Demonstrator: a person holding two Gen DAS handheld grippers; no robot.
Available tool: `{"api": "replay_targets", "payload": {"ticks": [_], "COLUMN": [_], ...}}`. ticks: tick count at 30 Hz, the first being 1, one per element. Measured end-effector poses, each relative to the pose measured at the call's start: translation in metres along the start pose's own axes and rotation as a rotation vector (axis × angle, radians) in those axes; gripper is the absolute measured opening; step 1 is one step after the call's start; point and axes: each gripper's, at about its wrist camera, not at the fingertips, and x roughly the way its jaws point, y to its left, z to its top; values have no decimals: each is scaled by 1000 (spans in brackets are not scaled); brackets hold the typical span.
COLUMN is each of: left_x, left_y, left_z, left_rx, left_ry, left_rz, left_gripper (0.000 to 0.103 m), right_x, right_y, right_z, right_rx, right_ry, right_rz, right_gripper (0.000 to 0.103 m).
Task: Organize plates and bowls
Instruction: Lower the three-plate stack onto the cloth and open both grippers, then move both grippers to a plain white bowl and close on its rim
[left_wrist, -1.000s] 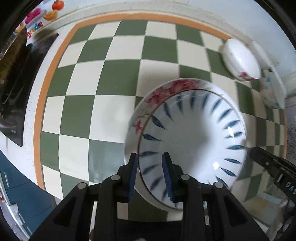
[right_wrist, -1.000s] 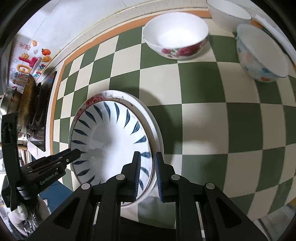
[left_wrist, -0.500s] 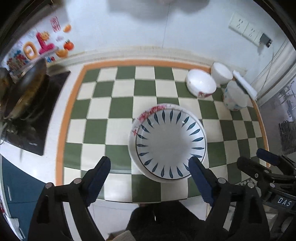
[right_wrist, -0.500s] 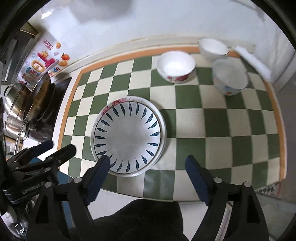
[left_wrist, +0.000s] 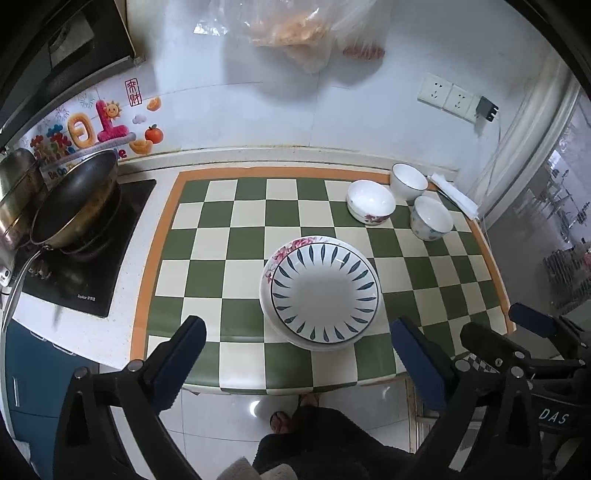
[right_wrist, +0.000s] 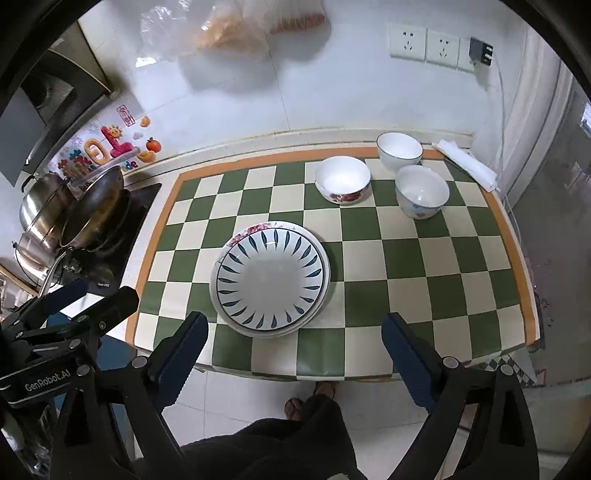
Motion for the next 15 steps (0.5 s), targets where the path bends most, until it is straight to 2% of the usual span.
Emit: {"api": "replay_targets", "payload": {"ticks": [7, 10, 15], "left_x": [-1, 6, 38], "left_y": [-2, -8, -18], "left_z": [1, 14, 56], "left_rx": [25, 29, 6], "left_ry": [8, -8, -29], "left_rz": [-18, -1, 13], "left_gripper": [103, 103, 103], "right_x": [-15, -5, 23], "right_y": [-1, -14, -46], "right_z": [-6, 4, 34], "right_rx": [16, 50, 111], "right_ry": [-26, -23, -30], "right_rz": [8, 56, 129], "right_gripper": [99, 99, 99]}}
